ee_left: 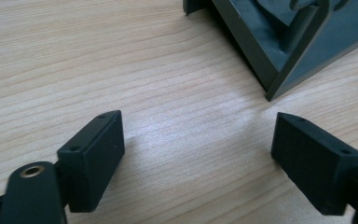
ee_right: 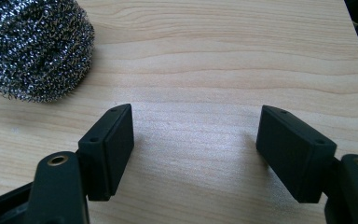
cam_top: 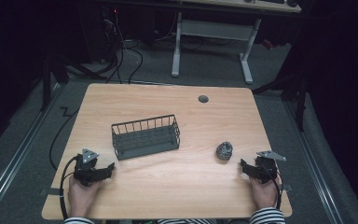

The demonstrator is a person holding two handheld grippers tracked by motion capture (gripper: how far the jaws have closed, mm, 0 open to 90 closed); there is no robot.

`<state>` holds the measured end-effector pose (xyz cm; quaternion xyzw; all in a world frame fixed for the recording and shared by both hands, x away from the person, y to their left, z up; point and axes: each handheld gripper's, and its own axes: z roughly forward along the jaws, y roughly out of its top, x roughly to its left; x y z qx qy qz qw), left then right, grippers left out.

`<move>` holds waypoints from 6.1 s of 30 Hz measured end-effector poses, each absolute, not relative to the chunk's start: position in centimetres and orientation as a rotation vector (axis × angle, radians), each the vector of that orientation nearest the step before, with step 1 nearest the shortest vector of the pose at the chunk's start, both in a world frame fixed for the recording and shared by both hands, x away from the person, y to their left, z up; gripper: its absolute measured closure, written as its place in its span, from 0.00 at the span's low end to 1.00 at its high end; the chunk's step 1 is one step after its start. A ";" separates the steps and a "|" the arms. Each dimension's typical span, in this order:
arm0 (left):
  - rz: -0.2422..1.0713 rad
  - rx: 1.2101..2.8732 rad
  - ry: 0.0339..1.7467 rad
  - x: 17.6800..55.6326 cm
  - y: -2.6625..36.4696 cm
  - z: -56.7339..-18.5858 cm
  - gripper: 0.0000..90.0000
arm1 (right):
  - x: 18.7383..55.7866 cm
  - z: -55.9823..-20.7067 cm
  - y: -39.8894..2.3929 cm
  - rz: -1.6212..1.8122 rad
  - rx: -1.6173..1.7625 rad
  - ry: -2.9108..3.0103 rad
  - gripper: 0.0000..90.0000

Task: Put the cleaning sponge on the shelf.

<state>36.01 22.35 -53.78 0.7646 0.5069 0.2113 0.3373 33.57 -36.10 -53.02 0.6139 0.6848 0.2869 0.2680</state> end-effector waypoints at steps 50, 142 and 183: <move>0.471 2.005 1.162 37.1 18.8 -52.5 0.56 | 33.5 -53.0 -36.1 0.770 1.649 1.849 0.32; 0.389 2.048 0.963 36.7 13.9 -52.4 0.54 | 33.5 -53.0 -36.1 0.774 1.640 1.860 0.32; 0.543 2.011 1.250 36.9 18.9 -53.7 0.31 | 32.7 -51.2 -34.7 0.796 1.595 1.941 0.32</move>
